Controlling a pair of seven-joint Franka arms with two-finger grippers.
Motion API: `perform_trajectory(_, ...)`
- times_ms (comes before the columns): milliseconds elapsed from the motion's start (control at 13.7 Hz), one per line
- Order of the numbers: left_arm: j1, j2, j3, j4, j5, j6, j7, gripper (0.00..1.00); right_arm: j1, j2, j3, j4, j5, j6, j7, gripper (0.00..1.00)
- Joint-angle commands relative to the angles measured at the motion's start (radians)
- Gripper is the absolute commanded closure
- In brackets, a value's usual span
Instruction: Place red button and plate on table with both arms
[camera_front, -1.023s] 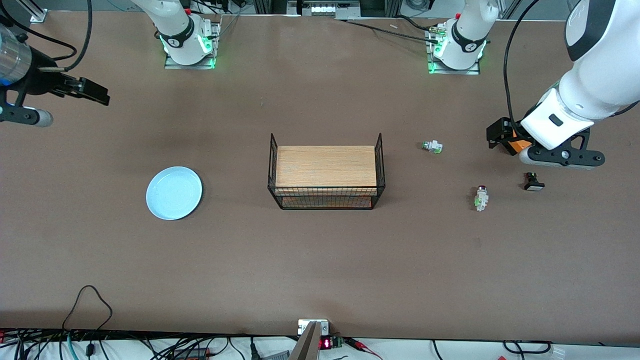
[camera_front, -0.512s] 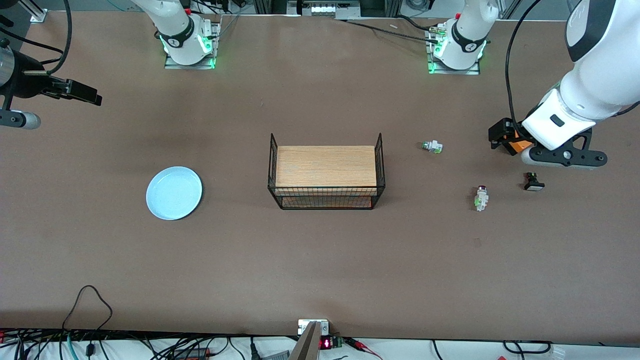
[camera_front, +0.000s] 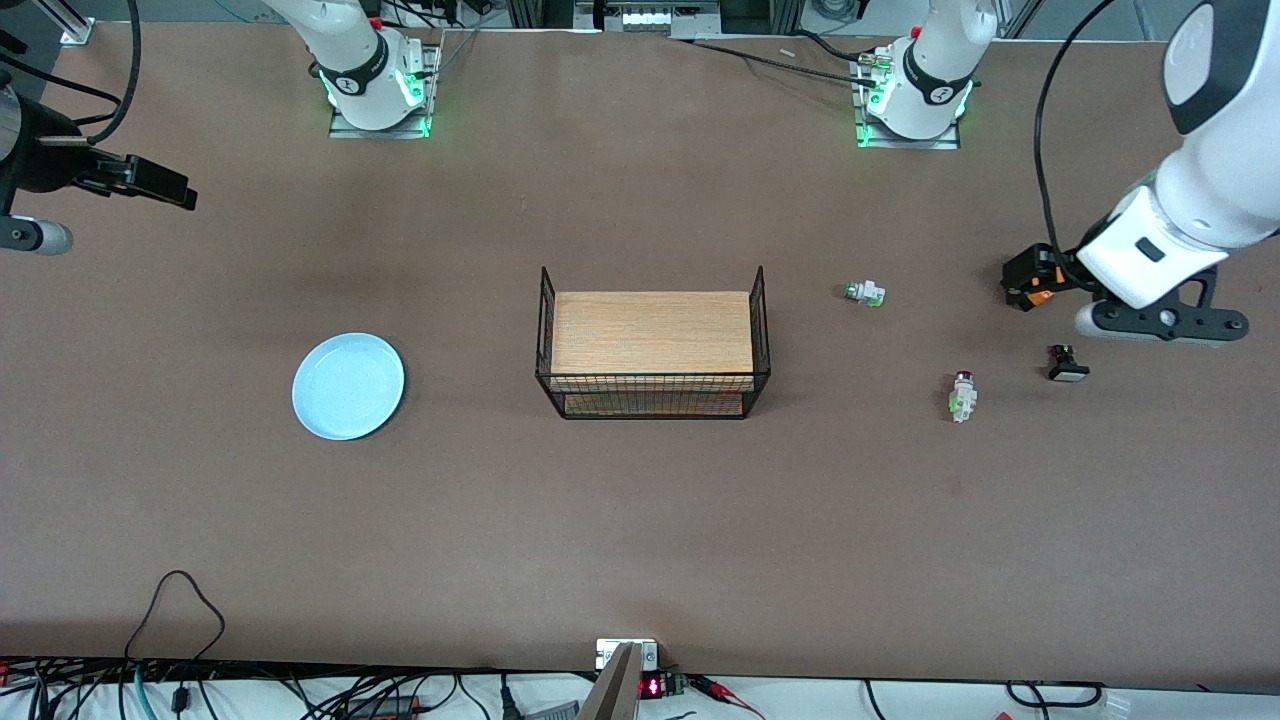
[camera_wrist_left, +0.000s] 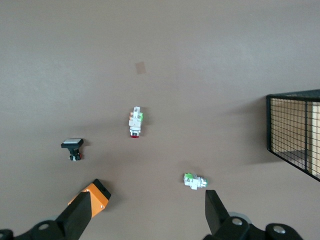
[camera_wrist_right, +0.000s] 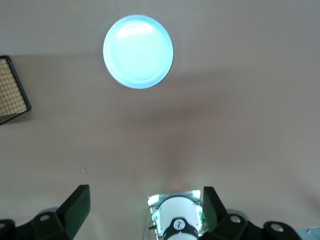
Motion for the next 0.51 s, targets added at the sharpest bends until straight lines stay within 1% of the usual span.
perform_trajectory(0,0.013,-0.134,0.003,-0.197,-0.016,0.143,0.052,0.00,-0.002,0.015,0.008,0.033,-0.024,0.054,-0.013,0.00)
perform_trajectory(73,0.011,-0.151,0.003,-0.225,-0.016,0.167,0.049,0.00,-0.004,0.015,0.008,0.033,-0.036,0.067,-0.013,0.00)
perform_trajectory(219,0.011,-0.147,0.005,-0.219,-0.016,0.167,0.054,0.00,-0.002,0.015,0.008,0.031,-0.061,0.065,-0.014,0.00)
perform_trajectory(438,0.010,-0.144,0.006,-0.217,-0.014,0.162,0.048,0.00,-0.008,0.026,0.006,0.031,-0.052,0.057,-0.022,0.00)
